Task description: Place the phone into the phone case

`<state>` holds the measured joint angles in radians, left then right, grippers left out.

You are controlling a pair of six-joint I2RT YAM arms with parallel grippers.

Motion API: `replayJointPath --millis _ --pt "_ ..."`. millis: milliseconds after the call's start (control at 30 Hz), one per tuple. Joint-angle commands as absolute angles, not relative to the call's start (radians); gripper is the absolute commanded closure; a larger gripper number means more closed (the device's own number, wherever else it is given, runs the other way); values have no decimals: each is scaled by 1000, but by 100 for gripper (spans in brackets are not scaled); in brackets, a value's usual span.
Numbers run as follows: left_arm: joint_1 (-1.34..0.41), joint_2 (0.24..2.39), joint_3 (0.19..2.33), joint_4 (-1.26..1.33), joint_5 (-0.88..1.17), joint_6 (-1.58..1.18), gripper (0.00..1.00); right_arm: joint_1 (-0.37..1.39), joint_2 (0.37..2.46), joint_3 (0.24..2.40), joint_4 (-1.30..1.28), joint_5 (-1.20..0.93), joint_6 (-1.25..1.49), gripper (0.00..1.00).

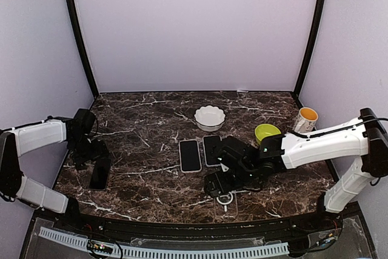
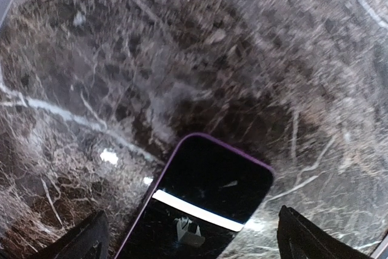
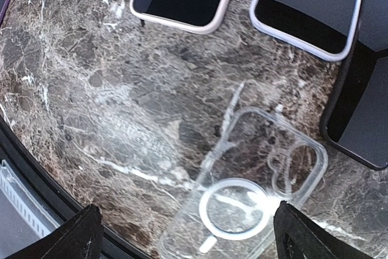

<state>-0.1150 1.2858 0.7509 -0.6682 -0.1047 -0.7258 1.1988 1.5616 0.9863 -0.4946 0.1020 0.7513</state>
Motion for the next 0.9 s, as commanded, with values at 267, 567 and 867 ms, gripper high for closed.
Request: replayJointPath --millis 267,567,867 --pt "-115 1309 541 -513 91 -695 7 1181 1523 940 -443 85 720 2" --pt "-402 1280 553 -530 30 -751 5 1182 1515 950 -455 84 722 1" --pt "-471 1438 641 -608 -72 -720 1 1183 1514 958 -463 78 716 2"
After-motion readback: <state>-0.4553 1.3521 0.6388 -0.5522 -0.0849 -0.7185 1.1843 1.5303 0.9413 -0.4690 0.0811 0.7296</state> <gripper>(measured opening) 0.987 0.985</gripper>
